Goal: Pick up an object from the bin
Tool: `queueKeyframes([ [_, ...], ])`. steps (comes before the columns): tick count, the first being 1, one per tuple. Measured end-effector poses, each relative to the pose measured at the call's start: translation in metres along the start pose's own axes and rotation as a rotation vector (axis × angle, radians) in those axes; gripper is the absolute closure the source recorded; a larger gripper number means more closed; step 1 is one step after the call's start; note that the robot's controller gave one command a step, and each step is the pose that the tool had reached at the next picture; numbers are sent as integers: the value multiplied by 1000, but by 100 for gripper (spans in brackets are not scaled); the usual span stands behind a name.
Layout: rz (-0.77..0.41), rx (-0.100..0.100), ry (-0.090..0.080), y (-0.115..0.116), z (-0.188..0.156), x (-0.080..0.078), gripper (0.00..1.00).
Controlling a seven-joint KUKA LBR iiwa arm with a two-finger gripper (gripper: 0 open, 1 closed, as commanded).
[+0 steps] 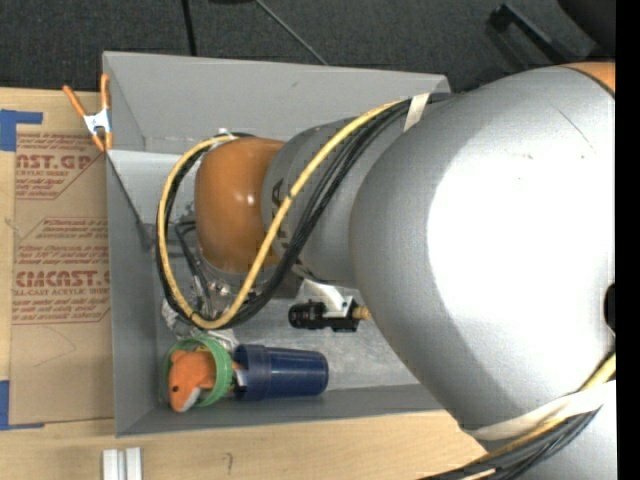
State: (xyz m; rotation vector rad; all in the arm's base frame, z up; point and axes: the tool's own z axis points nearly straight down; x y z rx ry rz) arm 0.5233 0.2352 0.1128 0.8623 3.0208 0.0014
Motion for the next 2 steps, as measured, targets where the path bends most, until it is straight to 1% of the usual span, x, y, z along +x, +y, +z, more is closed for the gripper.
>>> queueKeyframes([
  [2,0,2,1,0,-31,1,100],
])
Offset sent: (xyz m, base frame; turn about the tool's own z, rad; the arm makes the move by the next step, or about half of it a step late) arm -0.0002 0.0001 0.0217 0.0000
